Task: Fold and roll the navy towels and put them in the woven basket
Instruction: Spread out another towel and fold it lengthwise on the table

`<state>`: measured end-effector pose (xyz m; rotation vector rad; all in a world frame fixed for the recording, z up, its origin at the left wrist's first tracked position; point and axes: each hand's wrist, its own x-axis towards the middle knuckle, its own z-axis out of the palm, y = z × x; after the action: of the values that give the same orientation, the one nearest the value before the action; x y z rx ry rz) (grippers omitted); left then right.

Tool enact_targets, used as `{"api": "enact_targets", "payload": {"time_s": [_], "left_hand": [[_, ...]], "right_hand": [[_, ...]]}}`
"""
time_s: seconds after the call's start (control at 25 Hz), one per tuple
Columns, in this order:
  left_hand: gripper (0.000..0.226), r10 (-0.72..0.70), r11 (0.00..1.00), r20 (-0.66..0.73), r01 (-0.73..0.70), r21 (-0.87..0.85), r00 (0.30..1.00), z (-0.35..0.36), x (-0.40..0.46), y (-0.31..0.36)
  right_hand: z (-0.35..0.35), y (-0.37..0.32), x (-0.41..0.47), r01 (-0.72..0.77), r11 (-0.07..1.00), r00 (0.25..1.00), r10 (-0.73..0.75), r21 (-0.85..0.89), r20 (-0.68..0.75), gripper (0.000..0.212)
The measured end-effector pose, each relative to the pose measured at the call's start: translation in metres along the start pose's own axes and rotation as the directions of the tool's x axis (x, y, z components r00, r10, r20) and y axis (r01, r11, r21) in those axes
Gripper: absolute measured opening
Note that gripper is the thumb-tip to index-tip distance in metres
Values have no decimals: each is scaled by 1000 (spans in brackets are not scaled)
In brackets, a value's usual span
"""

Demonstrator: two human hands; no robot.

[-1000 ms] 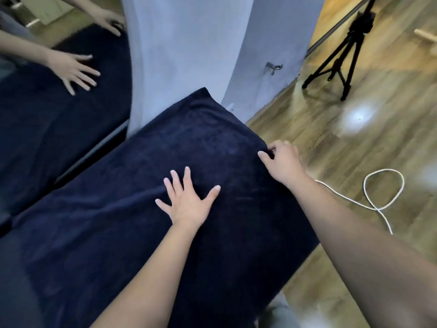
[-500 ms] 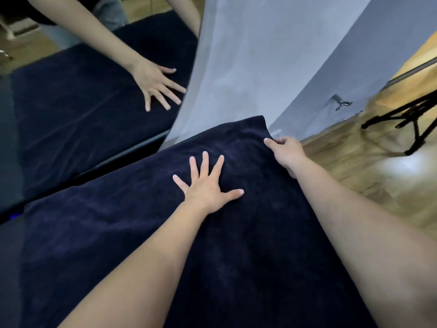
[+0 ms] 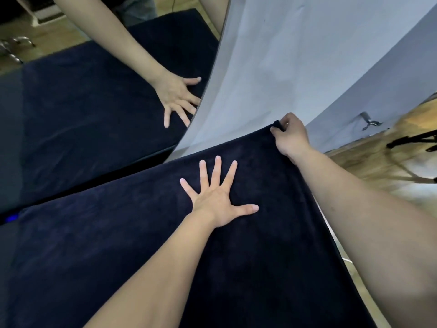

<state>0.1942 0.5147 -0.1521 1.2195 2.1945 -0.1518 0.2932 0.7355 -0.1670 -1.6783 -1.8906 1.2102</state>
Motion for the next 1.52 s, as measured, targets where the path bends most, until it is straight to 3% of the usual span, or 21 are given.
{"api": "enact_targets", "payload": {"time_s": [0.08,0.24,0.4,0.56,0.64,0.76,0.96,1.08,1.16,1.2,1.24,1.32,1.4,1.52], "left_hand": [[123,2,1000,-7,-2,4,1000,-1,2,2],[121,13,1000,-48,-12,15,999,0,-2,-1],[93,188,982,-305,-189,26,934,25,-51,35],[86,190,982,-93,-190,3,977,77,-98,77],[86,147,987,-96,-141,72,984,77,-86,63],[86,183,983,1,-183,-3,983,64,-90,65],[88,79,991,53,-72,-116,995,48,-105,88],[102,-6,992,111,20,-123,994,70,-109,119],[108,-45,988,189,72,-139,981,83,-104,135],[108,-62,988,161,84,-133,985,88,-101,141],[108,-77,987,108,91,-129,991,91,-98,142],[107,-91,977,153,118,-180,984,87,-112,144],[107,-112,975,118,132,-178,987,88,-102,146],[105,-133,961,99,152,-232,986,85,-112,169]], "right_hand": [[2,2,-3,15,999,997,-11,-52,72,25],[-6,23,-16,-114,990,961,132,-87,244,54],[-26,37,-27,-158,986,951,168,-60,259,44],[-36,33,-56,-179,984,922,170,-6,349,39],[-35,30,-70,-130,991,914,133,-33,382,30],[-60,43,-108,-52,986,887,119,-159,445,19],[-95,77,-138,-15,963,845,156,-268,512,46],[-94,86,-138,149,933,848,49,-327,527,61],[-95,86,-137,311,884,816,-60,-348,575,75],[-98,82,-137,378,849,805,-103,-370,585,80],[-96,75,-133,425,788,810,-112,-445,575,79],[-99,72,-143,526,623,804,-142,-579,577,67],[-106,78,-130,699,378,713,-314,-606,627,55],[-111,92,-111,855,190,512,-459,-483,726,42]]}}
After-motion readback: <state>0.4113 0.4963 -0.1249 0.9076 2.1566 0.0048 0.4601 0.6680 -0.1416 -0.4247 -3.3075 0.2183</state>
